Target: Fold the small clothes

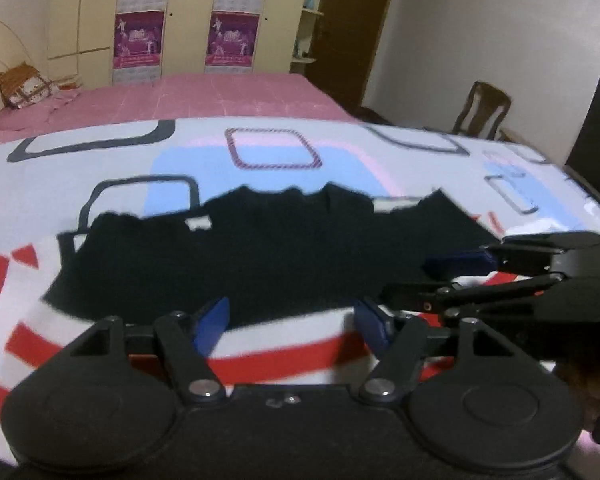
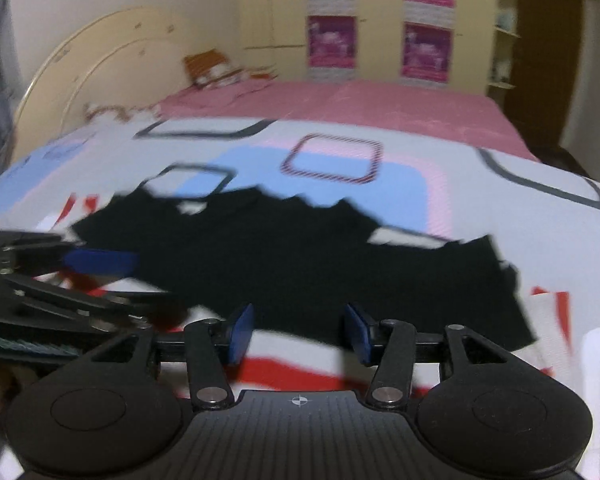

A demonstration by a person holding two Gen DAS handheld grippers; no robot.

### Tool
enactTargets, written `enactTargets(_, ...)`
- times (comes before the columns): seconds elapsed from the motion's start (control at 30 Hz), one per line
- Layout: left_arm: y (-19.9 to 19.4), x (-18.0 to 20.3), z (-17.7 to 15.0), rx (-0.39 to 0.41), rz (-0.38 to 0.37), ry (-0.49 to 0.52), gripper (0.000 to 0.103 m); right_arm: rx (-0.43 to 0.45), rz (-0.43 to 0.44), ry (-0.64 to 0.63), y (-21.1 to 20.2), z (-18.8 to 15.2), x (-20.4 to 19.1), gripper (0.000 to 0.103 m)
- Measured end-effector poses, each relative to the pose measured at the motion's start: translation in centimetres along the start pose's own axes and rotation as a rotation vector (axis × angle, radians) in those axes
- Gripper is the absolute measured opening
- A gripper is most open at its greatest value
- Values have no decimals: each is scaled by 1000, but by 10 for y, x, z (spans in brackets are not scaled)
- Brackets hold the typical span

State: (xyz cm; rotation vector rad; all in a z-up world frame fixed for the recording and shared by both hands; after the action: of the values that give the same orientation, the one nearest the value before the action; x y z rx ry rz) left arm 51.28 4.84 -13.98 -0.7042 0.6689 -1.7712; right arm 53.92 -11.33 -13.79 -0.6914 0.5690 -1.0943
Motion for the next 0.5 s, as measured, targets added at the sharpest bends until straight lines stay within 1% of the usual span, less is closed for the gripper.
enactTargets(0.07, -5, -8, -5, 2, 15, 4, 69, -5, -9, -8, -1, -7, 4, 50)
enactTargets(0.1, -10, -15, -9, 5, 31, 2, 69, -5, -30, 3, -4, -11, 13, 50)
enactTargets(0.17, -22, -35, -18, 8, 62, -15, 69, -6, -105, 63, -15, -22, 38, 50)
enactTargets(0.23, -32, -52, -29, 6, 114, -17, 69, -24, -194, 129, -27, -35, 67, 50)
enactTargets(0.3, -39, -58, -32, 11, 107, -24, 69, -33, -190, 158, -34, -44, 82, 50)
enactTargets(0.37, -40, -51, -29, 12, 136, -12, 68, -27, -199, 133, -40, -40, 74, 50)
enactTargets(0.4, -41, -45, -28, 22, 133, -15, 67, 0, -180, 124, -47, -36, 66, 50)
enactTargets(0.47, -45, -28, -27, 47, 72, -21, 67, 35, -121, 96, -56, -30, 45, 50)
enactTargets(0.5, -45, -18, -28, 47, 55, -5, 68, 29, -85, 77, -55, -29, 31, 50)
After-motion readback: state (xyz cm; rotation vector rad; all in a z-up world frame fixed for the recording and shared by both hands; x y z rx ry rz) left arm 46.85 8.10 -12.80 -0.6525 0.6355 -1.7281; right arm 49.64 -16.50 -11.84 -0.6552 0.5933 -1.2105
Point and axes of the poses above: each gripper's, at about its wrist camera, not at the fingertips, and y roughly the way its jaws point, x to its right, z to its top, the point moved 1 cm from there along y, roughly the way its jaws point, and after that the axes turned 5 degrees about -x, right-handed, at the moved point
